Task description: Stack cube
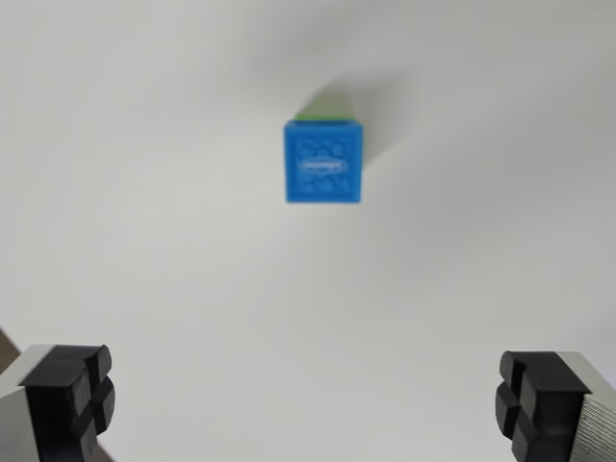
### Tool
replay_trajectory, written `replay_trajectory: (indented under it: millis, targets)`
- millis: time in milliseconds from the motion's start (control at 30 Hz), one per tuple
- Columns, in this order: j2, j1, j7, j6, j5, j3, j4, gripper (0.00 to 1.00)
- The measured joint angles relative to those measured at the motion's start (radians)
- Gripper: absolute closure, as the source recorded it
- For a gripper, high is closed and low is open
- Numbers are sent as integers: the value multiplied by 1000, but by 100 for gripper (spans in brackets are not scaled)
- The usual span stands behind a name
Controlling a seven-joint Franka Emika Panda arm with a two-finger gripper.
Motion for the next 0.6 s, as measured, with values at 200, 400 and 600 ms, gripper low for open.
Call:
replay_trajectory:
  millis: [200, 400, 600]
  targets:
    - [-9, 0, 0, -28, 0, 0, 19, 0]
    - [-12, 0, 0, -43, 0, 0, 32, 0]
    - [-12, 0, 0, -46, 0, 0, 34, 0]
